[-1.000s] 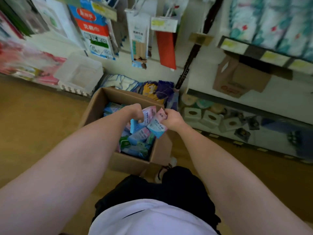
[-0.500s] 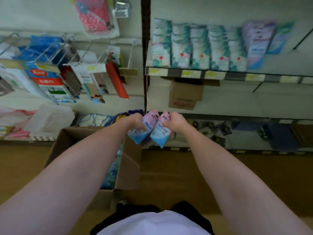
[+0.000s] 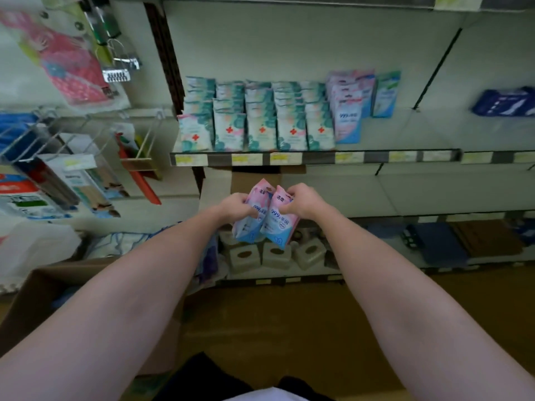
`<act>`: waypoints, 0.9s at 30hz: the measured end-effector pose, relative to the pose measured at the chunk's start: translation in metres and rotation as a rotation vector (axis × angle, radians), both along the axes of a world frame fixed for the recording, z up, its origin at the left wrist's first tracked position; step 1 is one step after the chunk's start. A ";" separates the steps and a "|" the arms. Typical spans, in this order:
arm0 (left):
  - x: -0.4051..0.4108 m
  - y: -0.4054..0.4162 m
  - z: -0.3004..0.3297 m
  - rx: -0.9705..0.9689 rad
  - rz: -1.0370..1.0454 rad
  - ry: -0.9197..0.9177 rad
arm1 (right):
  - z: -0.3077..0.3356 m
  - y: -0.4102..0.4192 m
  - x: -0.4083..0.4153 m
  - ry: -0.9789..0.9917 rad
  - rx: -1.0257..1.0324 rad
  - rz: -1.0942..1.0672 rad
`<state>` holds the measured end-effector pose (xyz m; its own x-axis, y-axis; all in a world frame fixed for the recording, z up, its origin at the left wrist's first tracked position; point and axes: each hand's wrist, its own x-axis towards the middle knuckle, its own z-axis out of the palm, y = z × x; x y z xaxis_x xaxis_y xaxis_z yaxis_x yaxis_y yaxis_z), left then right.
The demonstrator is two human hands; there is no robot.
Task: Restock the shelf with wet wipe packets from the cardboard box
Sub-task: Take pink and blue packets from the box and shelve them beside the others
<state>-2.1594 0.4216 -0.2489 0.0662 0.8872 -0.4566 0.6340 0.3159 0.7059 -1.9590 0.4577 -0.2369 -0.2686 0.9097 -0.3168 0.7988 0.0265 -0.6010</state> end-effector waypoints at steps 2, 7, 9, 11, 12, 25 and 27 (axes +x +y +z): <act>0.012 0.012 0.008 0.013 0.000 -0.046 | 0.013 0.012 0.012 0.001 0.018 -0.003; 0.030 0.060 0.028 -0.020 0.036 -0.068 | 0.040 0.047 0.039 -0.010 0.050 -0.016; 0.041 0.084 0.041 -0.023 -0.003 0.002 | 0.049 0.063 0.051 0.009 0.057 -0.040; 0.053 0.107 0.054 -0.027 -0.058 0.085 | 0.058 0.077 0.063 0.022 0.054 -0.072; 0.060 0.118 0.060 -0.058 -0.108 0.078 | 0.063 0.085 0.069 0.021 0.047 -0.087; 0.130 0.226 0.108 0.231 -0.618 0.325 | 0.102 0.160 0.126 -0.177 -0.009 -0.270; 0.139 0.238 0.113 0.248 -0.632 0.277 | 0.109 0.166 0.137 -0.200 -0.001 -0.270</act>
